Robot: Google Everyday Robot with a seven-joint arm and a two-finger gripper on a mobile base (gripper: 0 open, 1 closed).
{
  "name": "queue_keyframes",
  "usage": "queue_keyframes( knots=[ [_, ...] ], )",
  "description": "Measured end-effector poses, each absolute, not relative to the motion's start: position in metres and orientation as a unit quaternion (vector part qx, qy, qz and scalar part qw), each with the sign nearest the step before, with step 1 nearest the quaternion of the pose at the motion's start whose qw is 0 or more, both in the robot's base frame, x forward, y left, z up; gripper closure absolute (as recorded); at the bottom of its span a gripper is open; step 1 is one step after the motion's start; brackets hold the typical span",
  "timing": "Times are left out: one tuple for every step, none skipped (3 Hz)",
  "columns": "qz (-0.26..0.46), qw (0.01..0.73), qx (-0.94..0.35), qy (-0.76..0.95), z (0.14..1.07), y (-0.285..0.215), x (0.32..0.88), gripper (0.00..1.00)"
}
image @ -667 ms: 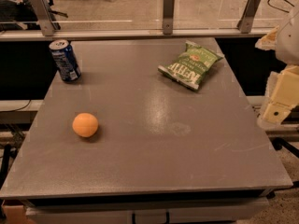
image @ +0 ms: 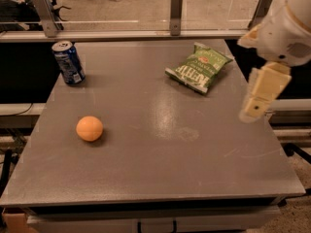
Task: Pick pepsi can
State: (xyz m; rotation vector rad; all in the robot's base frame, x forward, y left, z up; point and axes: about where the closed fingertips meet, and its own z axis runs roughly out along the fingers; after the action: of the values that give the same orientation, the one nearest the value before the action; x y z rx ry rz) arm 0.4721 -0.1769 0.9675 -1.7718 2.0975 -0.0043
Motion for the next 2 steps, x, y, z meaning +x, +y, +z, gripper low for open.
queue_keyframes(
  knots=[
    [0.053, 0.244, -0.659, 0.710, 0.954, -0.110, 0.516, 0.00],
    [0.106, 0.293, -0.674, 0.670, 0.950, -0.036, 0.551, 0.00]
  ],
)
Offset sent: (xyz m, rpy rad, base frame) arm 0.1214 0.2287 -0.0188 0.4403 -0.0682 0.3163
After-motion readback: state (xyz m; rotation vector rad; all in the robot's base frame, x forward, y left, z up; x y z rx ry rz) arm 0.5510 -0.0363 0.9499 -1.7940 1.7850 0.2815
